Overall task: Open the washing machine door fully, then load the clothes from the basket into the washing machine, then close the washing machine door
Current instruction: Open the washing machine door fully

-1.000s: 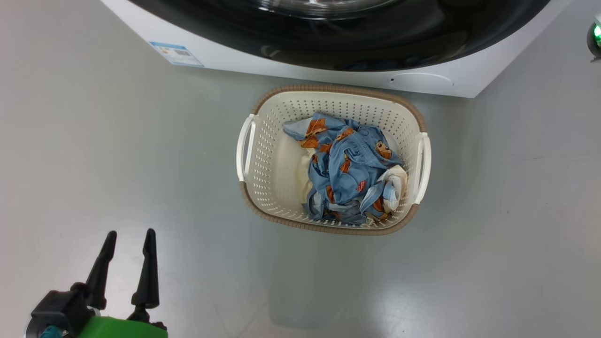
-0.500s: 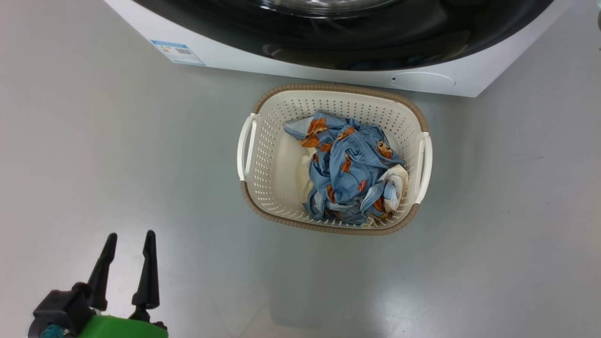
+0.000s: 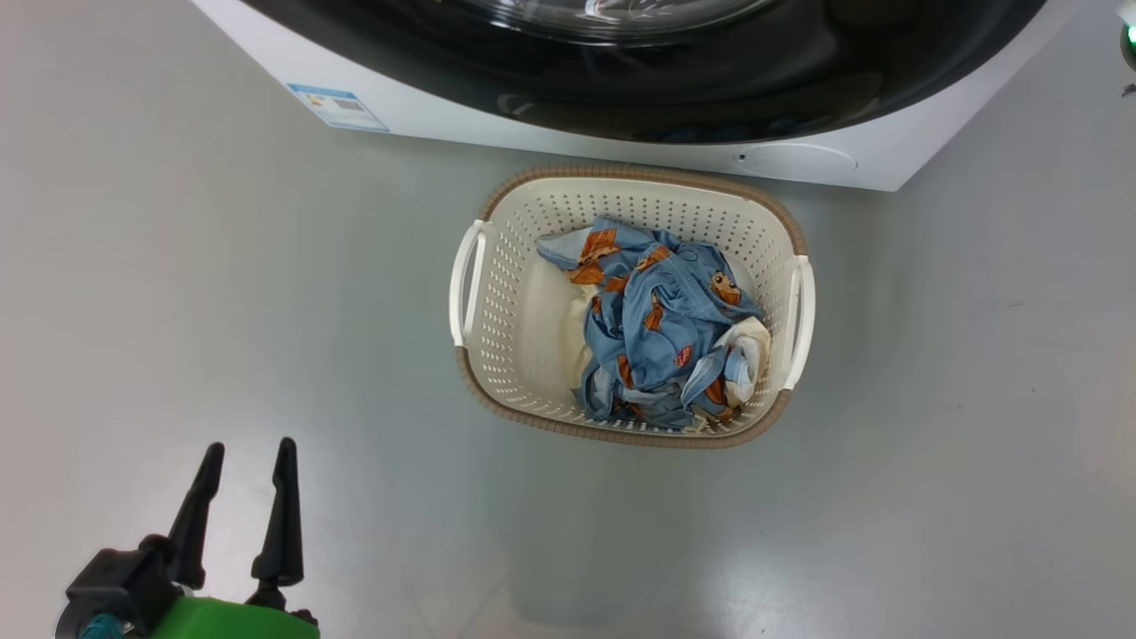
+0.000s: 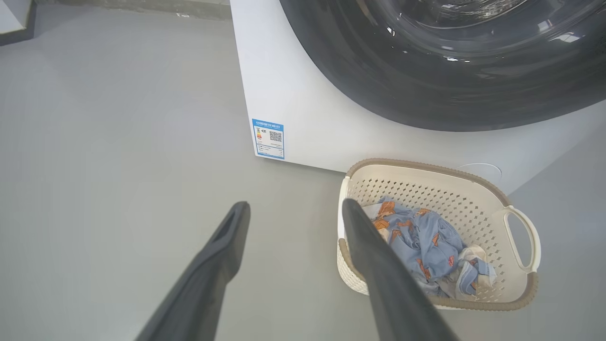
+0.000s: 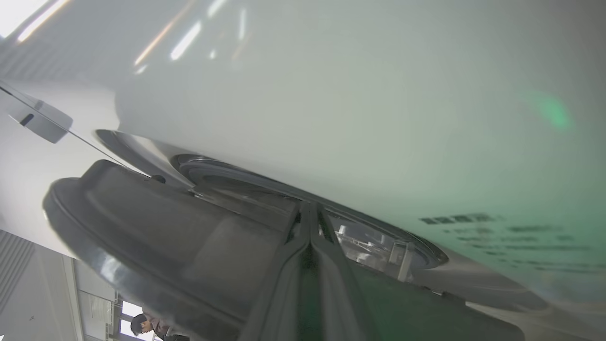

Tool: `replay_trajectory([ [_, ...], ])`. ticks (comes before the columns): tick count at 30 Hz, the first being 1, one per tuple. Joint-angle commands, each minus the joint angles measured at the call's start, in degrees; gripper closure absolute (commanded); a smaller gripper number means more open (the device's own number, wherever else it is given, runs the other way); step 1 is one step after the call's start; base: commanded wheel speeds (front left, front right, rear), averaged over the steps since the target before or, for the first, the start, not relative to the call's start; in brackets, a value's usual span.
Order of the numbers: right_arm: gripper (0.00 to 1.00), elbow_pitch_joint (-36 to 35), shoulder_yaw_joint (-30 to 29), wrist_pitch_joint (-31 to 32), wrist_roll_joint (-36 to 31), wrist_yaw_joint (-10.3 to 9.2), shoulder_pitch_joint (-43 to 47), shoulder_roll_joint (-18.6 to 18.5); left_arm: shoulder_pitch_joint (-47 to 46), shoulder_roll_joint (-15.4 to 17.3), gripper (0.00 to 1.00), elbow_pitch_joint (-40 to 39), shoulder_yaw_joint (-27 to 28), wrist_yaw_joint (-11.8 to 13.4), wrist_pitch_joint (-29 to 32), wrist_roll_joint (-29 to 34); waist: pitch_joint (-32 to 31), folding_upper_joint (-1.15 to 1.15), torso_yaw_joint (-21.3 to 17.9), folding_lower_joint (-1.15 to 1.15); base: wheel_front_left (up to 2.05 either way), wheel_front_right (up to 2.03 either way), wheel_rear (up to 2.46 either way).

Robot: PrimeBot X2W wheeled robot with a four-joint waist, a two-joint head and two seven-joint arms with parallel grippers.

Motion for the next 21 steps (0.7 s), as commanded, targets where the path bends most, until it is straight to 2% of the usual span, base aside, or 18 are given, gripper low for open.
replay_trajectory([
  [1,1.0,-1.26,1.31,0.12,-0.54,0.1,-0.47,0.73,1.16,1.32,0.0,-1.06,2.08,-0.09,-0.37,0.27,0.15,0.0,0.26,0.0,0.0,0.0,0.0],
  [21,1.0,-1.3,5.55,2.5,0.39,0.1,-0.99,1.78,1.05,1.31,0.0,-0.86,2.48,-0.09,-0.37,0.43,-0.42,0.0,0.21,0.0,0.0,0.0,0.0],
])
